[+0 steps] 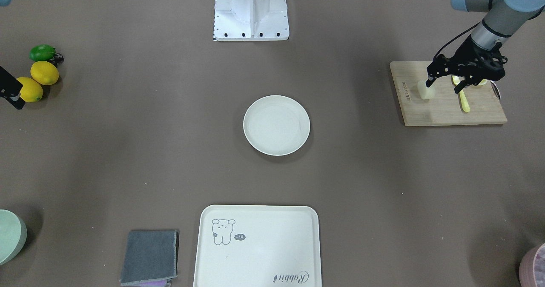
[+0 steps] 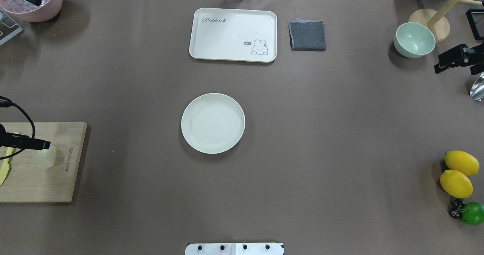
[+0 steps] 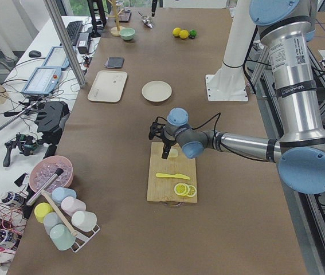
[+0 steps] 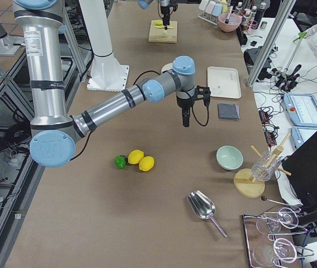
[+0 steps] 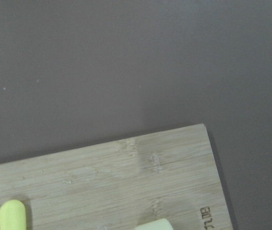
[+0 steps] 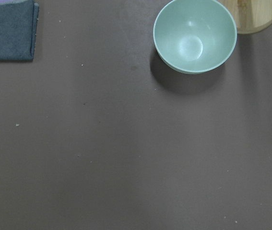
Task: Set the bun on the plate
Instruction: 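Lower the left gripper onto the pale bun on the cutting board, then carry the bun with the left gripper over the white plate, then release the bun onto the white plate with the left gripper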
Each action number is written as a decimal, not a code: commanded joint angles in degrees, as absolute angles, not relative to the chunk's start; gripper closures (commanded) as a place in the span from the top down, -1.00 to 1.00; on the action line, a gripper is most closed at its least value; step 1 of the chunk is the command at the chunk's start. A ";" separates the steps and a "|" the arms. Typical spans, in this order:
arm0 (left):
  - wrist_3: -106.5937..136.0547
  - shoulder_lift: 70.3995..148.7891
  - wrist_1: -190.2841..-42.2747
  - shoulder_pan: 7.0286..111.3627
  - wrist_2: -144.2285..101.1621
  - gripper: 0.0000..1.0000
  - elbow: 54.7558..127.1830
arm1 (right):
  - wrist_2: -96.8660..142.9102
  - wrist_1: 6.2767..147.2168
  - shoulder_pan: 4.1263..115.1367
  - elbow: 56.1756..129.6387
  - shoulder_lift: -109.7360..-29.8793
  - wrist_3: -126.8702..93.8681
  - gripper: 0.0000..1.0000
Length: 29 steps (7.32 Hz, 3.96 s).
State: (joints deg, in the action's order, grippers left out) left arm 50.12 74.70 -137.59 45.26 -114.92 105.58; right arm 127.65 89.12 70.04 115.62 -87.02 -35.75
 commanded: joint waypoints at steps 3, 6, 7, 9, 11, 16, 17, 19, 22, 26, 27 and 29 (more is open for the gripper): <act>53.27 74.79 -138.43 40.17 -108.46 -0.05 104.33 | 128.06 89.12 70.75 115.66 -87.54 -34.72 1.00; 52.91 74.88 -138.34 40.17 -108.37 -0.62 104.41 | 128.06 89.12 70.75 115.58 -87.63 -34.80 1.00; 52.91 74.88 -138.43 40.17 -108.46 -0.64 104.68 | 128.06 89.12 70.75 115.66 -87.63 -34.89 1.00; 53.09 75.23 -137.99 40.87 -109.42 -0.66 108.43 | 128.23 89.12 70.75 115.75 -87.63 -34.89 1.00; 55.09 80.56 -137.73 41.22 -113.28 -0.66 109.52 | 128.23 89.12 71.01 115.93 -87.89 -34.89 1.00; 76.17 114.02 -127.19 32.38 -107.54 -0.66 98.38 | 128.14 86.42 71.37 115.75 -92.09 -34.45 1.00; 76.46 118.26 -126.05 29.82 -104.88 -0.66 95.39 | 128.23 81.52 71.37 114.62 -94.72 -34.28 1.00; 76.38 123.03 -126.47 29.36 -102.31 -0.65 88.98 | 128.41 78.40 71.72 112.51 -96.41 -33.40 1.00; 76.29 124.10 -126.12 29.36 -100.48 0.94 87.80 | 135.33 79.28 80.30 112.24 -99.22 -23.67 1.00; 75.77 123.84 -119.94 31.10 -100.81 0.94 92.34 | 136.76 88.80 92.43 111.89 -102.92 -2.71 1.00; 73.67 123.58 -109.53 32.68 -101.77 0.94 97.77 | 136.15 93.90 95.51 111.97 -102.92 2.67 1.00; 51.19 122.09 -84.84 44.49 -111.91 0.94 109.29 | 133.79 99.03 97.47 111.62 -103.62 7.98 1.00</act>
State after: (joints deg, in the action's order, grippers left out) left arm 64.72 123.20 -99.70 37.09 -105.76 102.40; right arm 135.45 95.57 96.15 111.74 -103.10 4.48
